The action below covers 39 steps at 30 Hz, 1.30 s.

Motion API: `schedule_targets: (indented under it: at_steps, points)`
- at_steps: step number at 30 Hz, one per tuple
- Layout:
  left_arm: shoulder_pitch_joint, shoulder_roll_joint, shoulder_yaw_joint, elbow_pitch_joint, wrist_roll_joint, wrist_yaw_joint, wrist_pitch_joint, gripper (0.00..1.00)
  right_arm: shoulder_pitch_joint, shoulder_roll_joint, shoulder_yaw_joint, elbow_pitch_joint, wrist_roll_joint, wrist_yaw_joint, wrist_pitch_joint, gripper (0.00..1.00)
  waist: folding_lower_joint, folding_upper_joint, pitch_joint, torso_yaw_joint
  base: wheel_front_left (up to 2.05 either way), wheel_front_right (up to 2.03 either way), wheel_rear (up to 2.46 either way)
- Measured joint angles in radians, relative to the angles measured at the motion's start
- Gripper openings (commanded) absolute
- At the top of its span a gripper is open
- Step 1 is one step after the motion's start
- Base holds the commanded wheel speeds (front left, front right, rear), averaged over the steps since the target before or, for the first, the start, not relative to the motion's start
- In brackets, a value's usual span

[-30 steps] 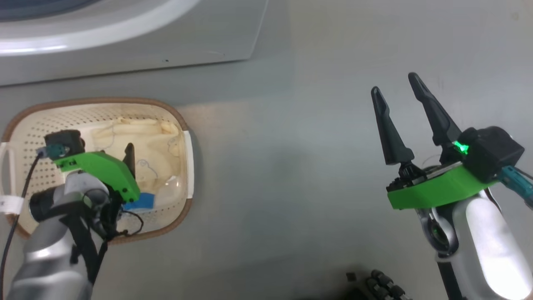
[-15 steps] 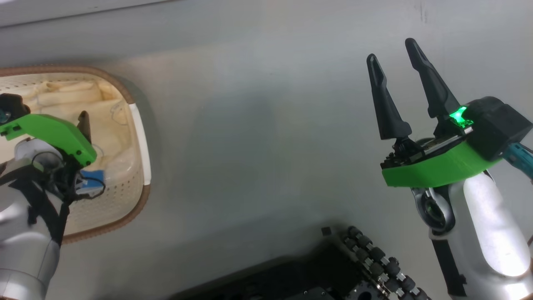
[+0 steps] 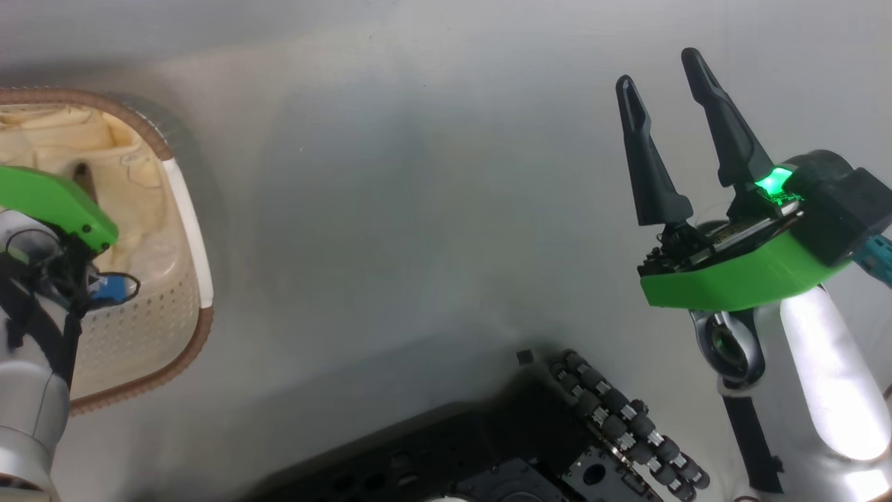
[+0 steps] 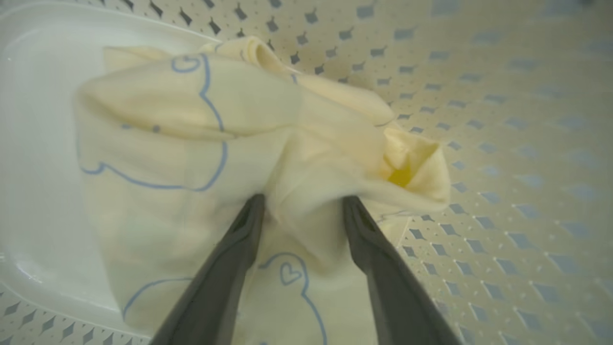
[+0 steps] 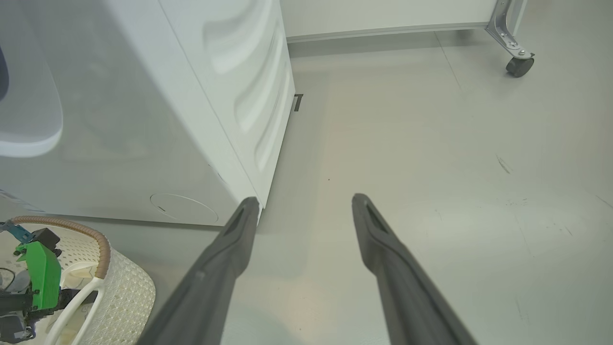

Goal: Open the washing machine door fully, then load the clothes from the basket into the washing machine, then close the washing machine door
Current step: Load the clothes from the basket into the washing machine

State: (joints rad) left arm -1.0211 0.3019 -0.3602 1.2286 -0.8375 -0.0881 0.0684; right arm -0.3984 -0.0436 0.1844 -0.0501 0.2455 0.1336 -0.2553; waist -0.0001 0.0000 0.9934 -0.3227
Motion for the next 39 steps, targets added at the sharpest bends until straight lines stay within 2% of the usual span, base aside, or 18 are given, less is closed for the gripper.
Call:
schedule_targets:
  at_steps: [1, 2, 3, 11, 22, 32, 36, 39]
  points:
    - [-0.002, 0.001, 0.001, 0.003, -0.001, 0.002, -0.006, 0.79, 0.000, 0.000, 0.000, -0.003, 0.000, 0.000, 0.000, 1.00, 0.0001, 0.0000, 0.003, -0.001, 0.00, 0.00, 0.00]
    - [-0.003, 0.001, 0.001, 0.005, -0.001, 0.002, -0.011, 0.04, 0.000, 0.000, 0.000, -0.004, 0.000, 0.000, 0.000, 1.00, 0.0001, 0.0000, 0.005, -0.001, 0.00, 0.00, 0.00]
    - [-0.003, 0.001, 0.001, 0.009, -0.001, 0.003, -0.014, 0.00, 0.000, 0.000, 0.000, -0.005, 0.000, 0.000, 0.000, 1.00, 0.0001, 0.0000, 0.006, 0.000, 0.00, 0.00, 0.00]
    - [-0.003, -0.019, 0.004, 0.027, -0.016, 0.007, -0.044, 0.00, 0.000, 0.000, -0.007, -0.006, 0.000, 0.000, 0.000, 1.00, 0.0001, 0.0000, -0.003, 0.017, 0.00, 0.00, 0.00]
    - [0.022, -0.030, 0.003, 0.035, -0.019, -0.016, -0.194, 0.00, -0.003, 0.000, -0.025, 0.003, -0.006, 0.000, 0.000, 1.00, 0.0001, 0.0000, -0.066, 0.050, 0.00, 0.00, 0.00]
    - [0.056, -0.042, -0.009, 0.024, 0.005, -0.015, -0.302, 0.00, 0.006, 0.000, -0.056, 0.016, -0.034, 0.000, 0.000, 1.00, 0.0000, 0.0000, -0.155, 0.087, 0.00, 0.00, 0.00]
    - [0.086, -0.044, -0.008, -0.016, 0.026, 0.004, -0.316, 0.00, 0.022, 0.000, -0.077, 0.024, -0.047, 0.000, 0.000, 1.00, 0.0000, 0.0000, -0.202, 0.102, 0.00, 0.00, 0.00]
    - [0.125, -0.042, 0.011, -0.103, 0.053, 0.030, -0.316, 0.00, 0.047, 0.000, -0.096, 0.033, -0.060, 0.000, 0.000, 1.00, 0.0000, 0.0000, -0.242, 0.114, 0.00, 0.00, 0.00]
